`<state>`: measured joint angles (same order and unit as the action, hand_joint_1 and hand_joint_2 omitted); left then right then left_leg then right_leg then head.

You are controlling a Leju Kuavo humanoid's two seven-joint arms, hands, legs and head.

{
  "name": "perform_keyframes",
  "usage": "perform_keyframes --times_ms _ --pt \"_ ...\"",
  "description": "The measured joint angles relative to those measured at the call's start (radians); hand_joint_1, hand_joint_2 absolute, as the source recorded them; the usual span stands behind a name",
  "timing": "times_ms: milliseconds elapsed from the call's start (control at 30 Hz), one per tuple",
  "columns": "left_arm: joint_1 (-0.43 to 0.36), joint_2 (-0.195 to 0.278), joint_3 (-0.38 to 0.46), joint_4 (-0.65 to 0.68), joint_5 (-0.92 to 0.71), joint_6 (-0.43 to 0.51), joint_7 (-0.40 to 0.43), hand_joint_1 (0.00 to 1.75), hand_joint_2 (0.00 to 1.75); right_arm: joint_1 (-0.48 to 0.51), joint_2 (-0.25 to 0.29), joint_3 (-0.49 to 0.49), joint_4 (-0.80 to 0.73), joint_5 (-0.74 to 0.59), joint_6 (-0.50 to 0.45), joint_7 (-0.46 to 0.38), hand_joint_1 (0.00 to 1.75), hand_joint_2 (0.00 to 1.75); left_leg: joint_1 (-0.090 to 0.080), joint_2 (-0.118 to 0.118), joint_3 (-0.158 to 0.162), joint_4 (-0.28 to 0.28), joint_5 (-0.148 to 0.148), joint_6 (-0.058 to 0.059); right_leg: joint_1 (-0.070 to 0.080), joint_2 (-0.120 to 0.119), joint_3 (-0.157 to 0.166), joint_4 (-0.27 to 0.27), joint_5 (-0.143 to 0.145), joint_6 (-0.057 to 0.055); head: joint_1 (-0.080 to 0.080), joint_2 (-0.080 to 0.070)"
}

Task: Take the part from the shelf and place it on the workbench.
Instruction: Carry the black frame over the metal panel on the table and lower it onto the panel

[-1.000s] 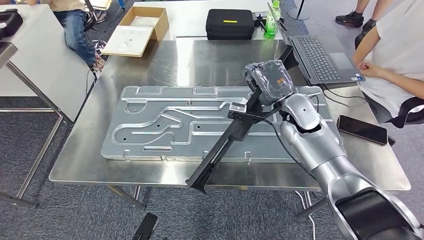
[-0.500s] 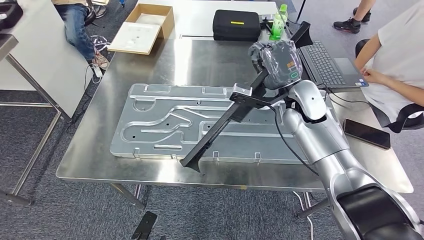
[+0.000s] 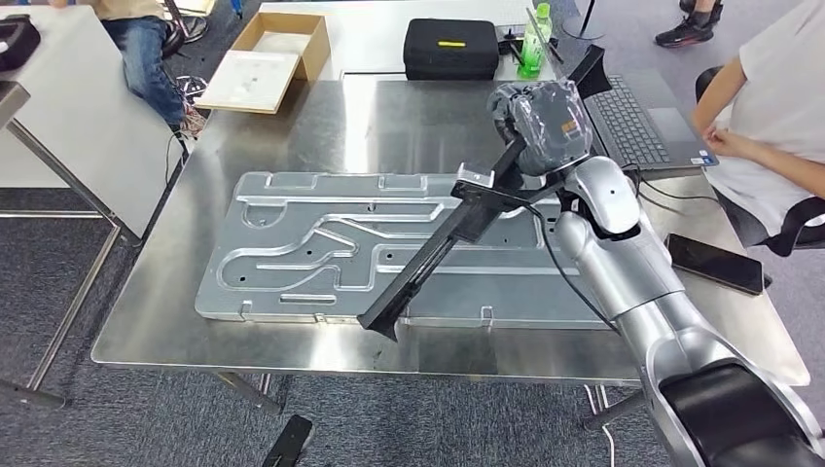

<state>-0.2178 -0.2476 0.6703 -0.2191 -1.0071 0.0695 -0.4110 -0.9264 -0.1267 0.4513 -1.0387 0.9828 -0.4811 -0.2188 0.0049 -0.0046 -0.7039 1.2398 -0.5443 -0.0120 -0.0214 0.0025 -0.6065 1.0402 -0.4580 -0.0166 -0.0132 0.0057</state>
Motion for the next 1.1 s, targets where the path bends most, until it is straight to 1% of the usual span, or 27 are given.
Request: perform_keyframes --times_ms 33,67,100,167,200,233,300,367,400,433,500,533,567,600,633,667,700,733,767,800,867,900,933,1000,1033,1067,1100 --pt "0.001 0.0 0.0 0.0 0.0 0.0 0.0 0.0 1.75 0.002 0.0 0.0 0.0 0.001 0.0 0.0 1.75 1.75 0.001 0.0 -0.036 0.053 -0.009 -0.002 0.0 0.001 0.003 0.0 -0.004 -0.001 0.0 0.0" --pt "0.002 0.0 0.0 0.0 0.0 0.0 0.001 0.0 1.75 0.004 0.0 0.0 0.0 0.003 0.001 0.0 1.75 1.75 0.001 0.0 -0.058 0.073 0.001 -0.002 0.001 0.001 0.008 0.0 -0.009 -0.001 0.0 0.0" --pt "0.002 0.0 0.0 0.0 0.0 0.0 0.001 0.0 1.75 0.006 0.0 0.0 0.001 0.003 0.001 -0.001 1.75 1.75 0.001 0.0 -0.061 0.055 0.031 0.0 0.001 0.002 0.014 0.0 -0.015 0.0 0.0 0.0" --pt "0.003 0.0 0.0 0.0 0.0 0.0 0.0 0.0 1.75 0.008 0.0 0.0 0.001 0.004 0.002 -0.001 1.75 1.75 -0.001 -0.001 -0.018 -0.07 0.122 0.012 0.002 0.004 0.033 -0.001 -0.029 0.003 0.0 0.0" --pt "0.002 0.0 0.0 0.0 0.0 -0.001 -0.001 0.0 1.75 0.007 0.0 0.0 0.001 0.004 0.004 -0.001 1.75 1.75 -0.004 -0.001 0.008 -0.13 0.154 0.019 0.004 0.004 0.04 -0.001 -0.035 0.006 0.0 0.0" --pt "0.002 0.0 0.0 0.0 0.0 -0.003 -0.004 0.0 1.75 0.006 0.0 0.0 0.001 0.004 0.007 -0.001 1.75 1.75 -0.007 -0.002 0.028 -0.173 0.168 0.027 0.005 0.004 0.044 -0.002 -0.039 0.01 0.0 0.0" --pt "0.001 0.0 0.0 0.0 -0.001 -0.006 -0.009 0.0 1.75 0.004 0.0 0.0 0.002 0.003 0.018 -0.001 1.75 1.75 -0.012 -0.002 0.041 -0.2 0.16 0.036 0.006 0.005 0.045 -0.006 -0.041 0.021 0.0 0.0" --pt "0.001 -0.001 0.0 0.0 -0.003 -0.007 -0.011 0.0 1.75 0.004 0.0 0.0 0.003 -0.001 0.03 -0.002 1.75 1.75 -0.005 -0.001 0.052 -0.22 0.155 0.045 0.006 0.003 0.045 -0.005 -0.048 0.032 0.0 0.0" --pt "0.001 -0.002 -0.001 0.0 -0.004 -0.007 -0.012 0.0 1.75 0.002 -0.001 0.0 0.003 -0.004 0.034 -0.003 1.75 1.75 -0.002 0.0 0.058 -0.229 0.157 0.049 0.007 0.003 0.038 0.01 -0.06 0.035 0.001 0.0" --pt "0.0 -0.003 -0.001 0.0 -0.004 -0.007 -0.012 0.0 1.75 0.0 -0.001 0.0 0.003 -0.006 0.035 -0.004 1.75 1.75 0.001 0.001 0.063 -0.236 0.158 0.053 0.007 0.002 0.021 0.047 -0.081 0.038 0.001 0.0" --pt "-0.001 -0.004 -0.001 0.0 -0.005 -0.009 -0.012 0.0 1.75 -0.001 -0.001 0.0 0.005 -0.009 0.036 -0.004 1.75 1.75 -0.001 0.001 0.067 -0.238 0.155 0.06 0.006 0.002 -0.046 0.171 -0.134 0.041 0.002 0.0" --pt "-0.001 -0.004 -0.001 0.0 -0.005 -0.01 -0.012 0.0 1.75 0.0 -0.001 0.0 0.007 -0.01 0.038 -0.004 1.31 1.75 -0.001 0.001 0.067 -0.237 0.153 0.062 0.006 0.002 -0.081 0.23 -0.151 0.043 0.002 0.0" --pt "0.001 -0.004 -0.001 0.0 -0.004 -0.012 -0.011 0.0 1.75 0.001 -0.002 0.0 0.009 -0.01 0.04 -0.004 0.87 1.75 -0.001 0.0 0.068 -0.235 0.151 0.062 0.006 0.002 -0.105 0.26 -0.149 0.045 0.002 0.0" --pt "0.002 -0.004 -0.001 0.0 -0.003 -0.014 -0.011 0.0 1.75 0.002 -0.002 0.0 0.01 -0.011 0.043 -0.005 0.44 1.75 -0.001 0.0 0.068 -0.232 0.149 0.062 0.005 0.001 -0.11 0.253 -0.128 0.046 0.002 0.0" --pt "0.002 -0.004 -0.001 0.0 -0.003 -0.015 -0.01 0.0 1.75 0.001 -0.002 0.0 0.011 -0.012 0.047 -0.006 0.0 1.75 -0.001 -0.001 0.069 -0.227 0.145 0.06 0.004 0.001 -0.095 0.208 -0.09 0.046 0.002 0.0" --pt "0.002 -0.005 -0.002 0.0 -0.004 -0.016 -0.009 0.0 1.75 0.0 -0.002 0.0 0.012 -0.013 0.05 -0.006 0.0 1.75 0.0 -0.002 0.07 -0.221 0.14 0.057 0.003 0.0 -0.068 0.141 -0.05 0.045 0.002 0.0" --pt "0.001 -0.006 -0.002 0.0 -0.006 -0.018 -0.007 0.0 1.75 -0.002 -0.002 0.0 0.012 -0.013 0.054 -0.007 0.0 1.75 -0.003 -0.003 0.068 -0.214 0.136 0.053 0.004 -0.001 -0.042 0.079 -0.022 0.044 0.002 0.0" --pt "0.001 -0.006 -0.002 0.0 -0.006 -0.02 -0.005 0.0 1.75 -0.004 -0.001 0.0 0.012 -0.014 0.056 -0.008 0.0 1.75 -0.005 -0.003 0.067 -0.208 0.132 0.048 0.004 -0.001 -0.023 0.034 -0.005 0.04 0.002 0.0" --pt "0.0 -0.007 -0.003 0.0 -0.004 -0.022 -0.003 0.0 1.75 -0.005 -0.001 0.0 0.013 -0.014 0.059 -0.008 0.0 1.75 -0.007 -0.004 0.065 -0.205 0.13 0.044 0.006 0.0 -0.015 0.013 -0.001 0.036 0.002 0.0" --pt "0.0 -0.007 -0.002 0.0 -0.001 -0.025 -0.002 0.0 1.75 -0.006 -0.001 0.0 0.014 -0.014 0.061 -0.008 0.0 1.75 -0.008 -0.004 0.063 -0.204 0.131 0.04 0.008 0.001 -0.014 0.012 -0.002 0.032 0.002 0.0" --pt "0.001 -0.007 -0.002 0.0 0.003 -0.029 -0.002 0.0 0.87 -0.006 0.0 0.0 0.016 -0.015 0.064 -0.009 0.0 1.75 -0.007 -0.004 0.062 -0.202 0.129 0.031 0.006 0.002 -0.014 0.008 0.003 0.021 0.002 0.0" --pt "0.002 -0.007 -0.002 0.0 0.003 -0.03 -0.002 0.0 0.44 -0.007 0.0 0.0 0.017 -0.016 0.065 -0.009 0.0 1.75 -0.006 -0.003 0.057 -0.188 0.117 0.024 0.004 0.002 -0.013 0.006 0.005 0.015 0.001 0.0" --pt "0.001 -0.007 -0.002 0.0 0.003 -0.03 -0.002 0.0 0.0 -0.008 0.0 0.0 0.017 -0.016 0.066 -0.008 0.0 1.75 -0.005 -0.003 0.042 -0.154 0.094 0.018 0.001 0.001 -0.012 0.003 0.008 0.01 0.001 0.0" --pt "0.002 -0.008 -0.002 0.0 0.003 -0.027 0.003 0.0 0.0 -0.01 0.0 0.0 0.018 -0.018 0.069 -0.008 0.0 1.75 -0.001 -0.002 -0.011 -0.03 0.029 0.008 0.0 0.0 -0.012 0.002 0.008 0.005 0.001 0.0" --pt "0.002 -0.008 -0.002 0.0 0.003 -0.023 0.007 0.0 0.0 -0.01 0.0 0.0 0.019 -0.019 0.071 -0.008 0.0 1.75 0.0 -0.001 -0.04 0.035 0.005 0.006 0.001 0.0 -0.012 0.002 0.008 0.004 0.001 0.0" --pt "0.003 -0.008 -0.002 0.0 0.002 -0.018 0.011 0.0 0.0 -0.01 0.0 0.0 0.021 -0.021 0.074 -0.008 0.0 1.75 0.001 -0.001 -0.058 0.074 -0.003 0.005 0.001 0.0 -0.012 0.003 0.008 0.004 0.001 0.0" --pt "0.003 -0.008 -0.002 0.0 0.002 -0.013 0.014 0.0 0.0 -0.01 0.0 0.0 0.023 -0.024 0.075 -0.008 0.0 1.75 0.001 -0.001 -0.058 0.074 0.009 0.006 0.001 0.0 -0.011 0.003 0.008 0.004 0.001 0.0"
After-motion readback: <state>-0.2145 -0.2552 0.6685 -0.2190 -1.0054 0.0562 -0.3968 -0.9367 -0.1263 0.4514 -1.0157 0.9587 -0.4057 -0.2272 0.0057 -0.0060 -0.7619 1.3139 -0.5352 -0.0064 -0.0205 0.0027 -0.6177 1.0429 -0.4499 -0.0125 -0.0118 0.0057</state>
